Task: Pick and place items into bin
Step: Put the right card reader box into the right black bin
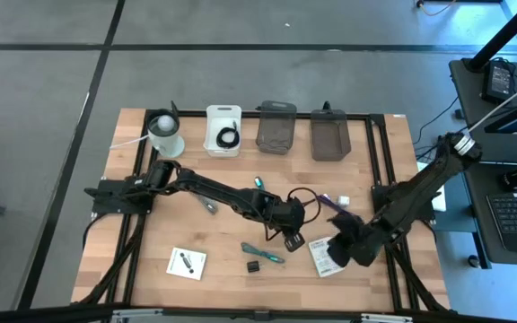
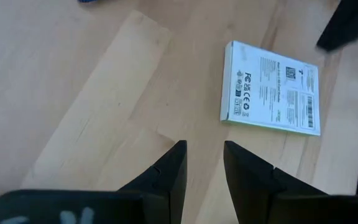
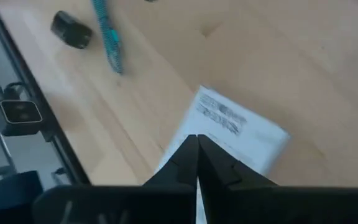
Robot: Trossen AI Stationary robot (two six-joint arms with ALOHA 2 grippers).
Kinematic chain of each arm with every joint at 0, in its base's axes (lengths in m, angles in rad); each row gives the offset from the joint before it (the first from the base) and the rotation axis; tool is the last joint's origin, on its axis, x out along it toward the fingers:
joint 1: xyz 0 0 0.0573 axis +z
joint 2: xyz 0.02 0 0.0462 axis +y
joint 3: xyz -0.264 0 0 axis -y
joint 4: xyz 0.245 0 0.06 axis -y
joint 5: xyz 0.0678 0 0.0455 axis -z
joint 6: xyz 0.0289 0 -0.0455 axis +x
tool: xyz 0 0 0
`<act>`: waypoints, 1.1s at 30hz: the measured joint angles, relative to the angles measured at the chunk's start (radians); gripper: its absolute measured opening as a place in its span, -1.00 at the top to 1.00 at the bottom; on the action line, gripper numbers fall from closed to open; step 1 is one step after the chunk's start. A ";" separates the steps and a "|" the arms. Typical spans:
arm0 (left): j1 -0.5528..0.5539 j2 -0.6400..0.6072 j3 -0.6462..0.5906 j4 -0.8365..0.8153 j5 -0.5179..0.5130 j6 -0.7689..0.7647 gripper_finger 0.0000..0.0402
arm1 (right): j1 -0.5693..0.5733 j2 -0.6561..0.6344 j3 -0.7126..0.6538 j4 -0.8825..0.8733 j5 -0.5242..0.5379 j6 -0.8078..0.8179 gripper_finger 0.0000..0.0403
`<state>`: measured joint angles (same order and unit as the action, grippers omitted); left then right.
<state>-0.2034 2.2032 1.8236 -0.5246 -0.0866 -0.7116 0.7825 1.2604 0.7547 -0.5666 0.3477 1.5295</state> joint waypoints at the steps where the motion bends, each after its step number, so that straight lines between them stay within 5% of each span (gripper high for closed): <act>1: 0.001 0.000 0.000 0.001 0.000 -0.003 0.50 | 0.009 -0.022 0.000 -0.044 -0.007 0.031 0.96; 9: -0.013 0.001 0.000 0.031 -0.033 -0.060 0.50 | 0.142 -0.105 0.000 -0.353 -0.029 0.370 0.96; 13: -0.024 0.019 0.000 0.092 -0.076 -0.167 0.50 | 0.178 -0.088 -0.026 -0.350 -0.030 0.431 0.93; 24: -0.037 0.070 -0.001 0.272 -0.069 -0.193 0.50 | 0.184 -0.032 -0.198 0.097 -0.028 0.398 0.75; 33: -0.036 0.083 0.000 0.298 -0.072 -0.210 0.50 | 0.170 0.072 -0.259 0.401 -0.036 0.272 0.80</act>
<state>-0.2394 2.2864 1.8233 -0.2264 -0.1589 -0.9218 0.9525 1.3324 0.4961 -0.1652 0.3115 1.8016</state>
